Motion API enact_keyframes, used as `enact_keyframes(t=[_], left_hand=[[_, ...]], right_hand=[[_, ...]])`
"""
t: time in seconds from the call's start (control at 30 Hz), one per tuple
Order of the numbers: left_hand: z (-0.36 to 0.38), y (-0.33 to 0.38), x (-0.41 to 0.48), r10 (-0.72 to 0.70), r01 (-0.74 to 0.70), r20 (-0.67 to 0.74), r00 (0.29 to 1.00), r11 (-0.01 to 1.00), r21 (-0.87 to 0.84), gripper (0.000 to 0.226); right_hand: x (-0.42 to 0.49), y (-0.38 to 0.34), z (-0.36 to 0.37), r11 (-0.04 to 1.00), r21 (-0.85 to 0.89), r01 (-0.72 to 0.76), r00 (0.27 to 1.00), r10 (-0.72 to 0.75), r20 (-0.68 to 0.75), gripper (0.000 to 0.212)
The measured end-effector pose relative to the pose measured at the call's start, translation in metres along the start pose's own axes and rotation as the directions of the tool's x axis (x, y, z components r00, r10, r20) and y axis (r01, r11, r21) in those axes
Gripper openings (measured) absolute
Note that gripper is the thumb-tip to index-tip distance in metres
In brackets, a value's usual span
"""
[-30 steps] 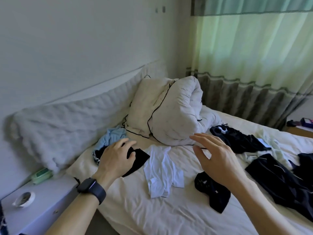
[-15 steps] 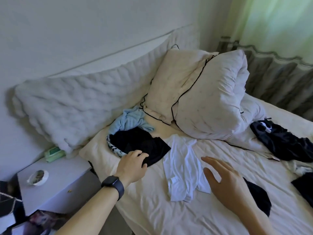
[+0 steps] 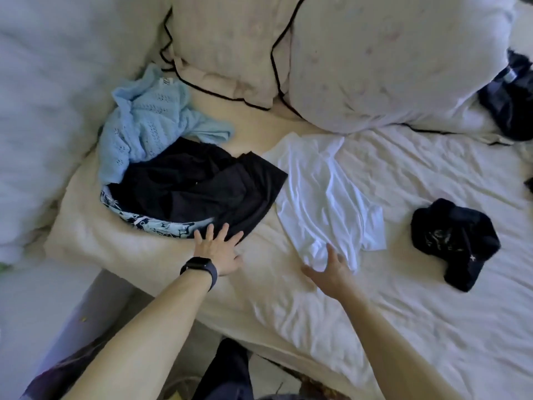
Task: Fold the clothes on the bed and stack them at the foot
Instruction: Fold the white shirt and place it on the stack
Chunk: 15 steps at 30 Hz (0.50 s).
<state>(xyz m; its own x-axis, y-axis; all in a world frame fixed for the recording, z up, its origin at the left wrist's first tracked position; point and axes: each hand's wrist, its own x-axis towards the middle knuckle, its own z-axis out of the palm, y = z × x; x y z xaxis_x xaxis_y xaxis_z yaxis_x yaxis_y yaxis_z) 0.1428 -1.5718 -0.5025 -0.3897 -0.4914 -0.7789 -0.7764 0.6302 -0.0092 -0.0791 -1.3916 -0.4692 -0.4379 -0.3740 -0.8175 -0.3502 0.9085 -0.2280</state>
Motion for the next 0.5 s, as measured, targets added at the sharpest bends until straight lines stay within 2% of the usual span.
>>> enact_keyframes(t=[0.07, 0.1, 0.13, 0.23, 0.3, 0.4, 0.5], left_hand=[[0.018, -0.01, 0.017, 0.007, -0.007, 0.045, 0.999, 1.0, -0.006, 0.072], [0.025, -0.014, 0.023, 0.019, -0.019, 0.046, 0.999, 1.0, -0.01, 0.073], [0.03, -0.018, 0.027, 0.031, -0.03, 0.049, 0.998, 0.999, -0.013, 0.075], [0.029, -0.024, 0.034, 0.061, -0.062, 0.093, 0.994, 0.998, 0.003, 0.075], [0.015, -0.024, 0.03, 0.063, -0.067, 0.152, 0.986, 0.998, 0.018, 0.073], [-0.02, -0.014, 0.01, 0.063, -0.066, 0.189, 0.98, 0.998, 0.008, 0.064], [-0.069, 0.012, -0.024, 0.153, -0.144, 0.134, 0.979, 0.987, -0.072, 0.059]], right_hand=[[0.02, 0.006, 0.03, 0.998, 0.032, -0.051, 0.998, 0.052, -0.034, 0.103], [0.025, 0.01, 0.043, 0.999, 0.027, -0.047, 0.995, 0.049, -0.089, 0.098], [0.027, 0.014, 0.055, 0.999, 0.029, -0.028, 0.987, 0.033, -0.158, 0.087], [0.028, 0.025, 0.065, 0.999, 0.043, 0.032, 0.945, -0.016, -0.326, 0.037], [0.021, 0.027, 0.045, 0.989, 0.148, 0.028, 0.927, 0.029, -0.373, 0.019], [-0.014, 0.018, -0.022, 0.91, 0.407, 0.079, 0.86, 0.144, -0.489, 0.013], [-0.079, 0.005, -0.108, 0.865, 0.468, 0.181, 0.796, 0.152, -0.586, 0.006]])
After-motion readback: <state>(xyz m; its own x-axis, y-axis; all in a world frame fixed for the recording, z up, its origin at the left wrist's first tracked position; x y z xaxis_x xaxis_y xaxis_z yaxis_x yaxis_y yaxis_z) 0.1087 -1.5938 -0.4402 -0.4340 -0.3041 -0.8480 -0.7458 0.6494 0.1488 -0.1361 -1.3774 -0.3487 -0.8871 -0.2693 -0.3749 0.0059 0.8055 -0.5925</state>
